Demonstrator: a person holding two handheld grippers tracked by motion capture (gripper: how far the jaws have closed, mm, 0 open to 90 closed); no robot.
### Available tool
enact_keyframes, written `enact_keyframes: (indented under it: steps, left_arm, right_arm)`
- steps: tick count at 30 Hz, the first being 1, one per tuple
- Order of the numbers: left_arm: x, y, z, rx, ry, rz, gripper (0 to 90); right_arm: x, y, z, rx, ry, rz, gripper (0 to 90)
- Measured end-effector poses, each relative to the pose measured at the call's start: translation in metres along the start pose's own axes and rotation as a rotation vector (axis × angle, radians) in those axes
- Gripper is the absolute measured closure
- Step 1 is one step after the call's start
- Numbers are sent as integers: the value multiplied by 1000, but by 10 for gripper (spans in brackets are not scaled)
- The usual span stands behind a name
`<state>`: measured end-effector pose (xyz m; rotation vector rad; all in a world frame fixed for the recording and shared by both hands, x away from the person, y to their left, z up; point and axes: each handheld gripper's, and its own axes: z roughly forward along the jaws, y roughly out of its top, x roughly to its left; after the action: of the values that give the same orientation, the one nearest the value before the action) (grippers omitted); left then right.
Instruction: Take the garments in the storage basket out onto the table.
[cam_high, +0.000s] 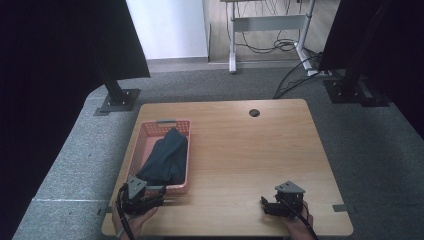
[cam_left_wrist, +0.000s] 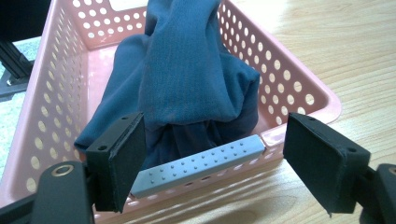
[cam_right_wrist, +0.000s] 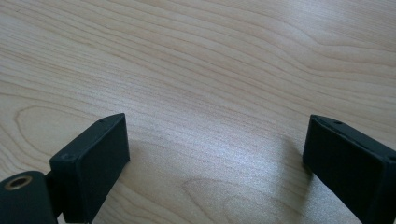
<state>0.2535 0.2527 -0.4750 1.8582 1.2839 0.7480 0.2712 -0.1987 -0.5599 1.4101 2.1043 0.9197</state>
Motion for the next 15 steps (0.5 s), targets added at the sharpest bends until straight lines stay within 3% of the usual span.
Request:
enact_keyframes:
  steps: [15]
  left_arm:
    - [1, 10, 6, 5, 3, 13, 215]
  right_arm:
    - [-1, 0, 0, 2, 4, 4, 68]
